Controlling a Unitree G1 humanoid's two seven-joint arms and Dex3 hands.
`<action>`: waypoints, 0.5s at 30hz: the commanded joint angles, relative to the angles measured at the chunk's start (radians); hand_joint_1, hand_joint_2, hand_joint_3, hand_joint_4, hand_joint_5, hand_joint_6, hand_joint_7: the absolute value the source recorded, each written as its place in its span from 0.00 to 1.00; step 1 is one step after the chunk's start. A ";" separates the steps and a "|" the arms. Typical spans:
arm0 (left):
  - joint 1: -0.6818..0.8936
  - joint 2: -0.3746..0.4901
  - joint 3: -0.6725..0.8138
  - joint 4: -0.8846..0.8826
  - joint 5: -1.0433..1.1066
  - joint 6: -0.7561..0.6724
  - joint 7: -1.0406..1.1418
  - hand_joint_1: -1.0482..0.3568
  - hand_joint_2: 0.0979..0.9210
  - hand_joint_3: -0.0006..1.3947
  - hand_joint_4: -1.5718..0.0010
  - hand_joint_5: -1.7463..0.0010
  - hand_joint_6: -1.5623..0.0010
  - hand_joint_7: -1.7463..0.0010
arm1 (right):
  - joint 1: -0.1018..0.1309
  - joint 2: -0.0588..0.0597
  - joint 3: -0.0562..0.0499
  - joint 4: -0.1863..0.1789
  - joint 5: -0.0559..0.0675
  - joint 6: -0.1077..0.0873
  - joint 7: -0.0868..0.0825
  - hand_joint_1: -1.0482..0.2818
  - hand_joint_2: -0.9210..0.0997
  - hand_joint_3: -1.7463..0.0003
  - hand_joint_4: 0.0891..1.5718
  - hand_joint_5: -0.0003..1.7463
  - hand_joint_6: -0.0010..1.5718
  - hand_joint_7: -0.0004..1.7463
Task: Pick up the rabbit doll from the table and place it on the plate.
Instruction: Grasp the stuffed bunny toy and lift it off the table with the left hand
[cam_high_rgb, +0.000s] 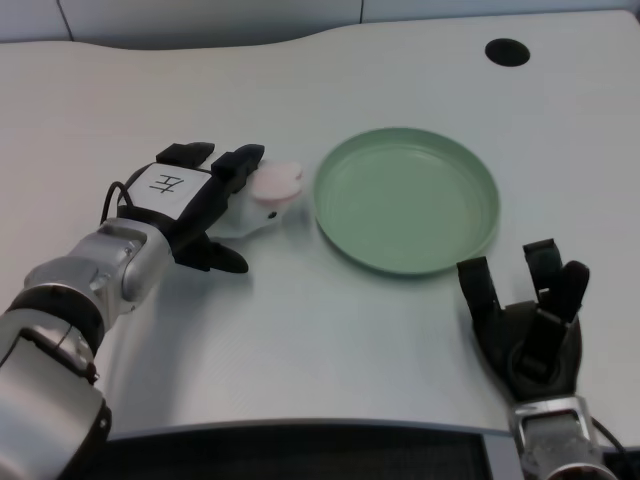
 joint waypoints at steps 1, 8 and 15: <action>0.021 -0.006 -0.028 0.008 0.018 0.017 0.067 0.04 0.94 0.01 0.92 0.96 0.95 0.98 | -0.019 0.022 0.003 -0.025 0.010 -0.016 0.022 0.36 0.00 0.90 0.47 1.00 0.38 0.99; 0.041 -0.018 -0.073 0.018 0.049 0.064 0.197 0.21 0.84 0.00 0.78 0.91 0.84 0.97 | 0.000 0.031 0.005 -0.047 0.027 -0.012 0.055 0.35 0.00 0.91 0.46 1.00 0.37 1.00; 0.036 -0.031 -0.114 0.024 0.072 0.111 0.212 0.49 0.92 0.00 0.57 0.73 0.54 0.96 | 0.029 0.045 0.006 -0.085 0.040 -0.018 0.061 0.35 0.00 0.89 0.45 1.00 0.37 1.00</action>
